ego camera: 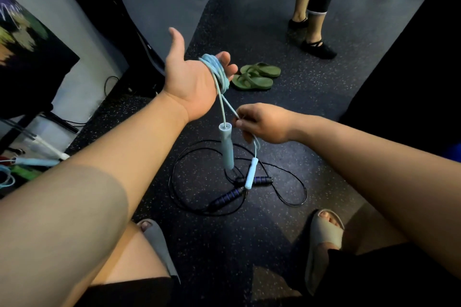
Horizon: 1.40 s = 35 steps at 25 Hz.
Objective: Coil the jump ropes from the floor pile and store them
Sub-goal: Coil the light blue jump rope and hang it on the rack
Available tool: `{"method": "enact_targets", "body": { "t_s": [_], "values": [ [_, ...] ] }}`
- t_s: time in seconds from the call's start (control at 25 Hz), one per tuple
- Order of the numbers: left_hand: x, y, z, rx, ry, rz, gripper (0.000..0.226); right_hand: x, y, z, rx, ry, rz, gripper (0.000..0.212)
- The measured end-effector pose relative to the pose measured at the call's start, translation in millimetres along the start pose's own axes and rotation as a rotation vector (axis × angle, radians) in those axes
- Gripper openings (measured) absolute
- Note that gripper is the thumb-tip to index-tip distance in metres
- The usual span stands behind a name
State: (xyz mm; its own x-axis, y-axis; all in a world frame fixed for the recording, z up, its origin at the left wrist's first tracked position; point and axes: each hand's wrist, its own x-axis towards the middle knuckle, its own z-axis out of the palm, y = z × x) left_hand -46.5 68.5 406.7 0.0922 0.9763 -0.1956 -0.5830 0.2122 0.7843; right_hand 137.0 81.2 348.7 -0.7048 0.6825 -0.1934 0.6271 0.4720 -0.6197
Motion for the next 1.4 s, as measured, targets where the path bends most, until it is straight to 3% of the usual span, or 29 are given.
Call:
{"method": "enact_targets", "body": {
  "t_s": [0.12, 0.2, 0.36, 0.48, 0.6, 0.72, 0.92, 1.04, 1.12, 1.28, 1.4],
  "values": [
    [2.2, -6.1, -0.4, 0.157, 0.148, 0.05, 0.1, -1.7, -10.2, -9.3, -0.153, 0.07, -0.062, 0.021],
    [5.3, -11.2, -3.6, 0.389, 0.178, 0.018, 0.109, -3.2, -15.5, -15.8, -0.238, 0.131, -0.129, 0.026],
    [-1.1, -21.5, 4.5, 0.833, -0.126, -0.21, 0.113, -6.1, -24.8, -29.8, -0.351, 0.258, -0.261, 0.023],
    [-9.2, -28.5, 10.9, 0.948, -0.232, -0.247, 0.107, -7.1, -22.5, -38.5, -0.338, 0.313, -0.266, 0.025],
    [-6.8, -30.7, 7.4, 0.881, -0.317, -0.329, 0.117, -8.4, -17.3, -43.8, -0.216, 0.344, -0.322, 0.027],
    [-7.2, -24.5, 7.2, 0.82, -0.348, -0.386, 0.101, -9.7, -10.2, -45.4, -0.122, 0.368, -0.342, 0.025],
    [-8.4, -10.9, 7.2, 0.671, -0.409, -0.455, 0.109, -9.7, 6.5, -43.2, 0.004, 0.459, -0.203, 0.023],
    [-8.6, -5.5, 6.2, 0.487, -0.376, -0.398, 0.109, -6.5, 15.8, -36.5, 0.08, 0.49, -0.107, 0.027],
    [-7.7, -1.3, 4.0, 0.328, -0.316, -0.301, 0.108, -2.5, 24.3, -26.8, 0.075, 0.408, -0.034, 0.028],
    [-1.5, 8.5, -4.5, 0.002, -0.178, -0.083, 0.108, -3.4, 33.8, -8.5, 0.02, 0.051, 0.154, 0.025],
    [-0.6, 5.9, -4.4, -0.08, -0.085, 0.027, 0.106, -4.1, 16.0, -7.4, -0.049, -0.083, 0.112, 0.026]
  ]
}}
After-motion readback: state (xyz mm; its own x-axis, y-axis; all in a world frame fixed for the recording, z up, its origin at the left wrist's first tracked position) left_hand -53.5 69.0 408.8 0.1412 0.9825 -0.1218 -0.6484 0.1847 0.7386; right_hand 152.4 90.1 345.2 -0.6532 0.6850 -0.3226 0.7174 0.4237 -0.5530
